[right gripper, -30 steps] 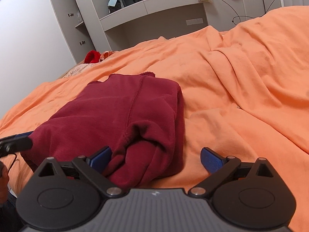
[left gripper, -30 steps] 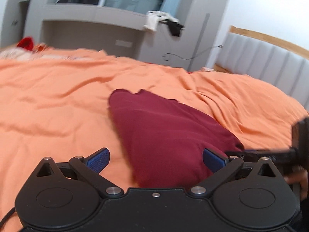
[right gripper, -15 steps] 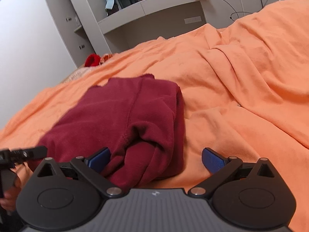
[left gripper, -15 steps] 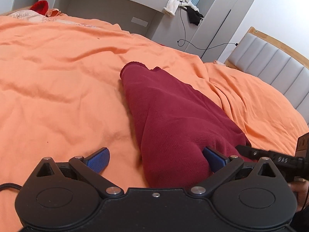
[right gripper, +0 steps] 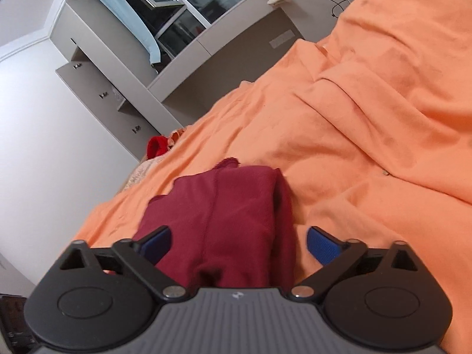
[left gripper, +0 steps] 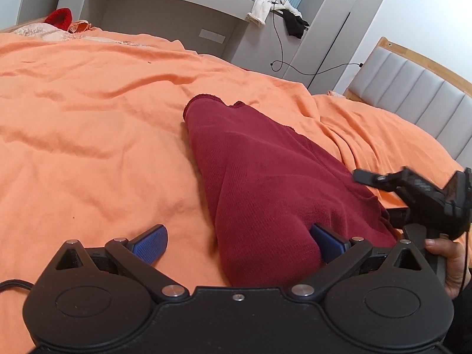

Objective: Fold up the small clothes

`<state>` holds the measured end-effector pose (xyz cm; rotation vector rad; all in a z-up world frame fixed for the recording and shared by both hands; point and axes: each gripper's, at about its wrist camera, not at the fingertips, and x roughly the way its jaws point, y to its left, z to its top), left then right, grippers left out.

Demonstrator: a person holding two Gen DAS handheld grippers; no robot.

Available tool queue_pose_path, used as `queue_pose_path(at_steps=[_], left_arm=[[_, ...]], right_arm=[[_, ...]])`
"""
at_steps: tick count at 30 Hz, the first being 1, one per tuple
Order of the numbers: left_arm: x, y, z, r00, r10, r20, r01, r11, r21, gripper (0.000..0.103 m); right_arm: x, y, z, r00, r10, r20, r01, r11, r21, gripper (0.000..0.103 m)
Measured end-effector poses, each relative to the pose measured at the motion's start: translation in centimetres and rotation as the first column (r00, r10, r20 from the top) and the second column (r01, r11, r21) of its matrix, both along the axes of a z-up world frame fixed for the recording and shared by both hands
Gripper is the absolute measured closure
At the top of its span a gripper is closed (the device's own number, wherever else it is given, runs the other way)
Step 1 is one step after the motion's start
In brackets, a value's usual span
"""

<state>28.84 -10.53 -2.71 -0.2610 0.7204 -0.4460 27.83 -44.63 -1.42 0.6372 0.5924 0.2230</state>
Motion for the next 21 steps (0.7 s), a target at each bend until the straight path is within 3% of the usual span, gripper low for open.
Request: queue_pose_path(at_steps=[4,9,13,21], left_arm=[[0.1,0.1,0.0,1.0,-0.001,-0.005,0.001,1.0,0.0,0.0],[0.1,0.0,0.0,1.0,-0.001,-0.005,0.001,1.0,0.0,0.0],[0.1,0.0,0.0,1.0,-0.003,0.011,0.003,1.0,-0.002,0.0],[0.0,0.4,1.0,0.998,-0.013,0.057,0.016,0.999,-0.043,0.001]], right_arm=[[0.2,1.0,-0.5,1.0,0.008,-0.002,-0.008,0.999,-0.052,0.039],[-0.3,2.5,0.0,0.999,0.015,0.039,-0.009,0.989,-0.15,0.061],[-0.6,4.0,0.5,0.998,0.027,0.061,-0.01,0.966,-0.257,0.065],[-0.9,3.9,0.5,0.998,0.028,0.06,-0.011,0.964,-0.265,0.065]])
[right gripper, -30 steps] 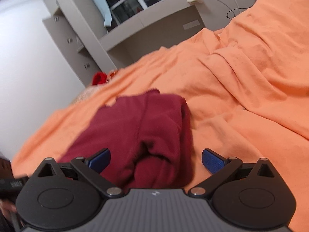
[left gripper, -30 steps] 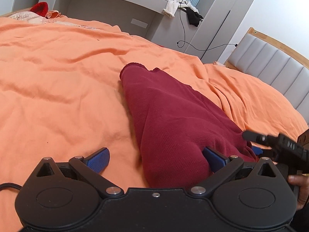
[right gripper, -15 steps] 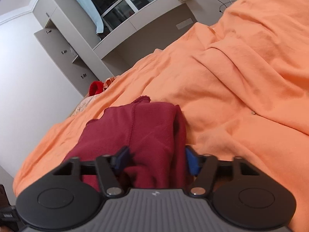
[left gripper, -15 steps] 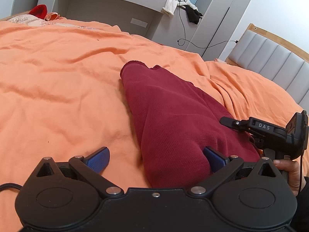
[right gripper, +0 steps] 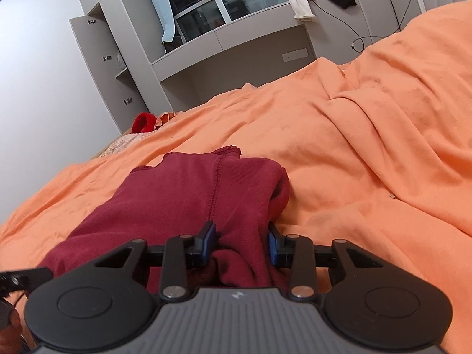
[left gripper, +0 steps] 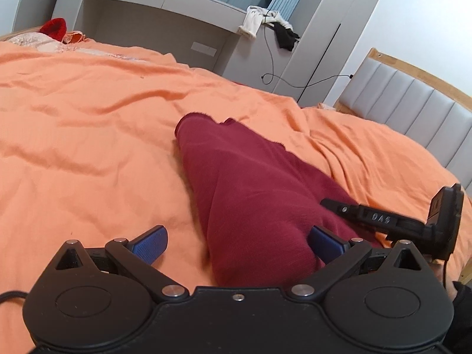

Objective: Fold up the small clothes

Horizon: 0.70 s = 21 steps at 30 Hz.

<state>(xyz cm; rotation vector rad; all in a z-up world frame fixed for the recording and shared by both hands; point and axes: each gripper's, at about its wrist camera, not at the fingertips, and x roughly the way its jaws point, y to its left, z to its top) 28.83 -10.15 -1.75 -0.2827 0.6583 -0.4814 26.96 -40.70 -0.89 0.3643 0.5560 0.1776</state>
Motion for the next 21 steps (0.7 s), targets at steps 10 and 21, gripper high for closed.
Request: queue_pose_path(at_steps=[10,21], left_arm=[[4.3,-1.5,0.5,0.994,-0.043,-0.1,0.048,0.998,0.047,0.0],[3.4,-1.2,-1.4,0.993,-0.025,-0.119,0.027,1.0,0.014,0.0]], right_arm=[[0.5,-0.4,-0.3,1.0,0.0,-0.014,0.0,1.0,0.026,0.06],[0.5,-1.1,-1.1,1.0,-0.002,-0.018,0.003,0.998,0.067,0.057]])
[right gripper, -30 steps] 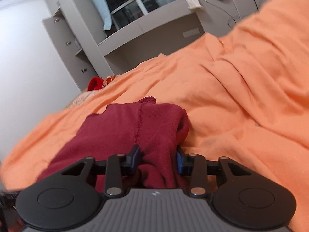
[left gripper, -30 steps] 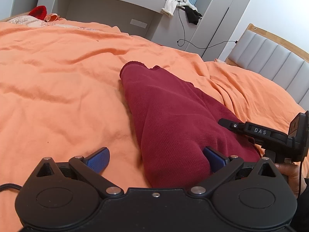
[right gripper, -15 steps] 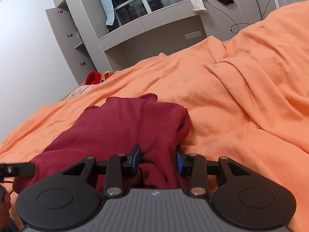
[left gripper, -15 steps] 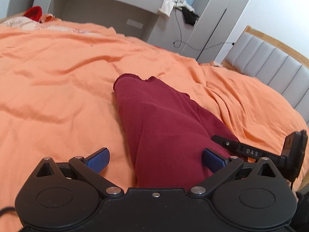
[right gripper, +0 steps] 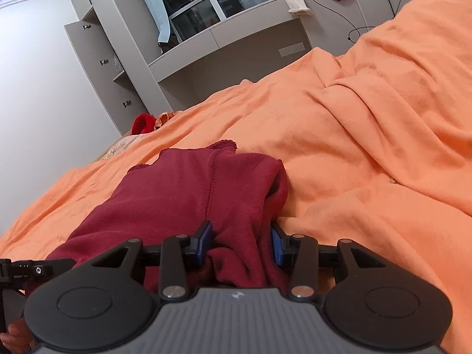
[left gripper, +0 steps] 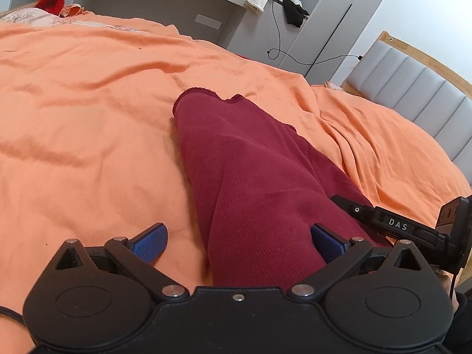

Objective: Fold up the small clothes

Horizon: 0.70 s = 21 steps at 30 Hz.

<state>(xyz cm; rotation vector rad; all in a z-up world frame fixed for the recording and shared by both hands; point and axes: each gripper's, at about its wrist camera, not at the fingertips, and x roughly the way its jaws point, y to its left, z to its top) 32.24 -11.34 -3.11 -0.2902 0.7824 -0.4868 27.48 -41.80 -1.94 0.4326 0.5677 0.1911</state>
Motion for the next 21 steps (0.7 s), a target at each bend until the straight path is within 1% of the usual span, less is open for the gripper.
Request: queue_pose_path(at_steps=[21], left_arm=[[-0.21,0.14,-0.12,1.0,0.005,0.007,-0.005,1.0,-0.001,0.0]], right_arm=[[-0.15,-0.24,-0.19,1.0,-0.01,-0.004,0.01,1.0,0.025,0.056]])
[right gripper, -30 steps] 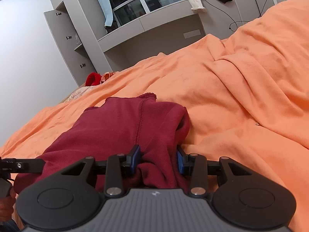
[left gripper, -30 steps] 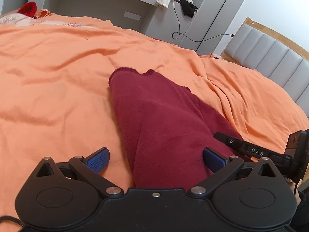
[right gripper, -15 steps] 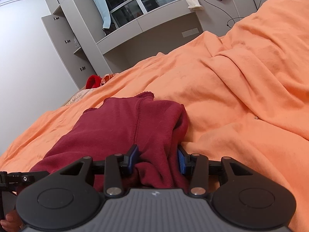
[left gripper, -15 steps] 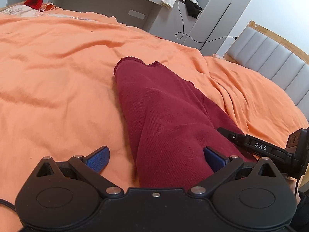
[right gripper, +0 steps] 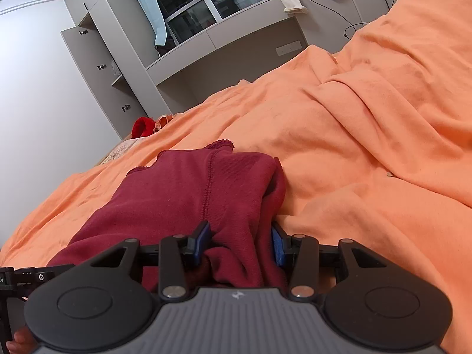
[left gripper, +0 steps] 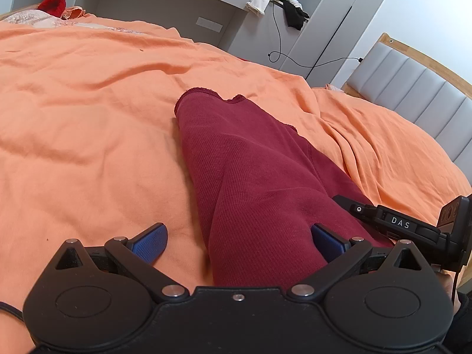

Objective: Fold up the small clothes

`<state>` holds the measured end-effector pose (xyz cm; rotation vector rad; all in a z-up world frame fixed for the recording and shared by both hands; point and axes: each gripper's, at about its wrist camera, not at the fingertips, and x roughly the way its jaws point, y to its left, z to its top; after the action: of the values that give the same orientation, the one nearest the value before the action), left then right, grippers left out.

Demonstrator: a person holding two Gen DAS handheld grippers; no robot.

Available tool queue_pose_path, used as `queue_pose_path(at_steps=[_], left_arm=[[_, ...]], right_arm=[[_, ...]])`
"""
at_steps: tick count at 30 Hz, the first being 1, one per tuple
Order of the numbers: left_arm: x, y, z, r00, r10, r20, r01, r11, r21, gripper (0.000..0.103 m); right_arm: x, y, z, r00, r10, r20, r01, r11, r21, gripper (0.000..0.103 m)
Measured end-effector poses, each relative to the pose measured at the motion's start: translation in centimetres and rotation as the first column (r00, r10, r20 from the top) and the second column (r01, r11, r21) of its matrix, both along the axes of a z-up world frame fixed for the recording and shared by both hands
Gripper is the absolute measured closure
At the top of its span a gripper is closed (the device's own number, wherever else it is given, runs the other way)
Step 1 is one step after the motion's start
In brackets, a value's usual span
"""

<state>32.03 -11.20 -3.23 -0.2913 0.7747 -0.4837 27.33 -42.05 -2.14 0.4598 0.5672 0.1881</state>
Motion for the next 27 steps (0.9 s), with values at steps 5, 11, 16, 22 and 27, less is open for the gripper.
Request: queue_pose_path(at_steps=[5,11,16,22,27], left_arm=[[0.0,0.0,0.0,1.0,0.0,0.0,0.0,1.0,0.0,0.0],[0.0,0.0,0.0,1.0,0.0,0.0,0.0,1.0,0.0,0.0],[0.2,0.1,0.0,1.0,-0.004,-0.009,0.004,1.0,-0.002,0.0],[0.8,0.2,-0.1,0.999,-0.025,-0.043,0.023,0.999,-0.03,0.008],[0.6,-0.1,0.4,0.997,-0.072,-0.028,0.07,0.996,-0.061,0.038]], right_arm=[[0.0,0.0,0.0,1.0,0.0,0.0,0.0,1.0,0.001,0.056],[0.0,0.0,0.0,1.0,0.0,0.0,0.0,1.0,-0.001,0.056],[0.1,0.3,0.2,1.0,0.012,0.003,-0.012,1.0,-0.017,0.062],[-0.1,0.7,0.6,1.0,0.011,0.011,-0.011,1.0,-0.021,0.072],[-0.8,2.4,2.0,0.997,0.031,0.069,-0.022,0.992,-0.121,0.081]])
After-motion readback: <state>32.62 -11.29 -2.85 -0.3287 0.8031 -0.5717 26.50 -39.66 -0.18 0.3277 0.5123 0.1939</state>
